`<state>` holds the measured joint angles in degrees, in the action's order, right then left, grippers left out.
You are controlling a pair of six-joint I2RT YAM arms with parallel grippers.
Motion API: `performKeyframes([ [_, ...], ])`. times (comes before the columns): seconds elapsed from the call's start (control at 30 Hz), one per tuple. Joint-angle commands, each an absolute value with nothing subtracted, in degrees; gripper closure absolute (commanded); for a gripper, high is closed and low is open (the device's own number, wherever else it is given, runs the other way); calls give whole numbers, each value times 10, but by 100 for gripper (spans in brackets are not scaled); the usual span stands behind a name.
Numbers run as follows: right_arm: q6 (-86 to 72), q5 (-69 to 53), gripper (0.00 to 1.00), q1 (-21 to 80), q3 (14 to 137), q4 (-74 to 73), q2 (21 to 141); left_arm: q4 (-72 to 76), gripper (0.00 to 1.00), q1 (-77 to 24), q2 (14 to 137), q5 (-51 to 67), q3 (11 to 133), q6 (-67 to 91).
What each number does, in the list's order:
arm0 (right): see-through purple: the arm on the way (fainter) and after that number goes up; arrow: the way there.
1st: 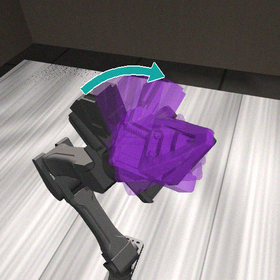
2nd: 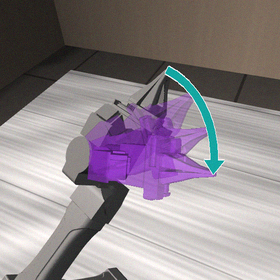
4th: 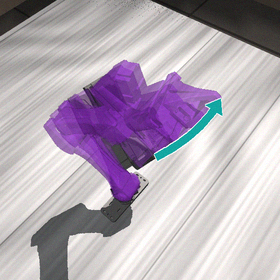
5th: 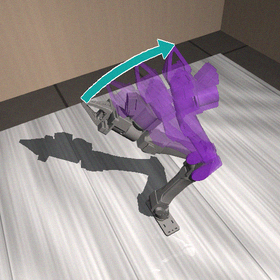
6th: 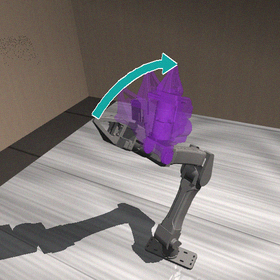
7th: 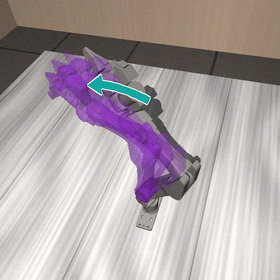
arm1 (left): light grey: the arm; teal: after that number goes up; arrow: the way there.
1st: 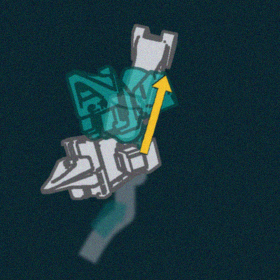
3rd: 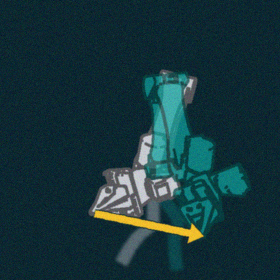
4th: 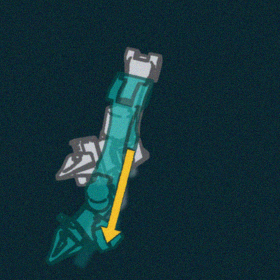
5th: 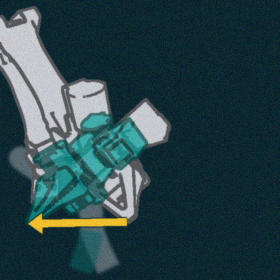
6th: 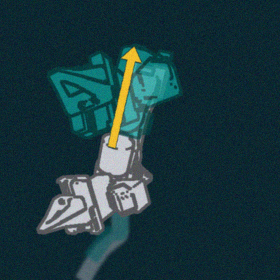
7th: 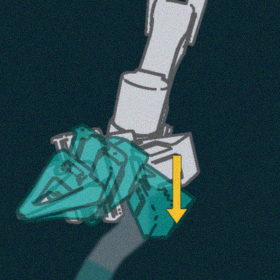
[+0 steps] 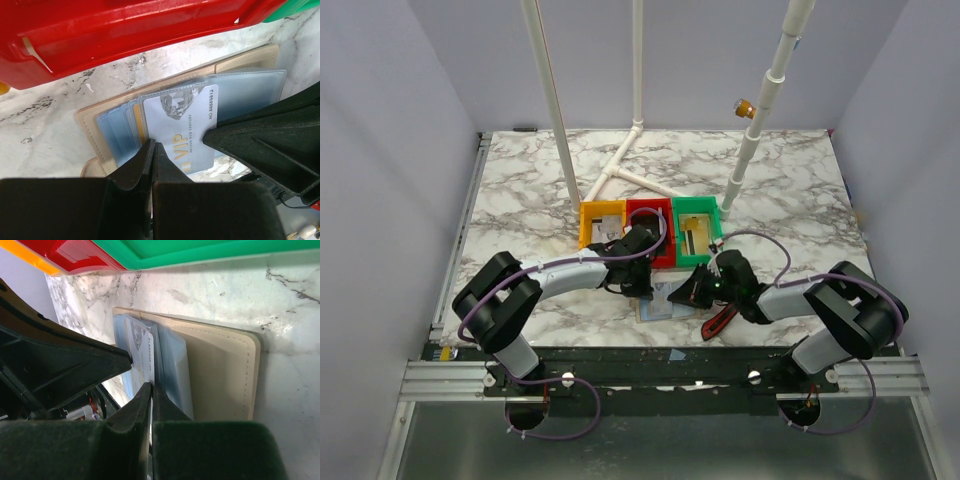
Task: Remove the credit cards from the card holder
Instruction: Remove the credit card from the card holder.
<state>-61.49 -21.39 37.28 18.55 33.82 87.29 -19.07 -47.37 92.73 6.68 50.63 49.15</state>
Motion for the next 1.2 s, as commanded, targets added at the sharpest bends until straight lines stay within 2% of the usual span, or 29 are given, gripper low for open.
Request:
performKeyframes([
  [0.0, -633, -217, 96, 368, 172, 352, 864, -206, 100, -479, 946, 64, 490, 493],
  [0.37, -608, -176, 97, 368, 161, 293, 815, -208, 100, -479, 946, 57, 474, 498],
  [0.83, -602, -164, 99, 367, 141, 292, 800, -219, 100, -478, 944, 49, 468, 497],
  [1.17, -581, -135, 99, 367, 140, 225, 754, -226, 100, -477, 937, 42, 464, 496],
])
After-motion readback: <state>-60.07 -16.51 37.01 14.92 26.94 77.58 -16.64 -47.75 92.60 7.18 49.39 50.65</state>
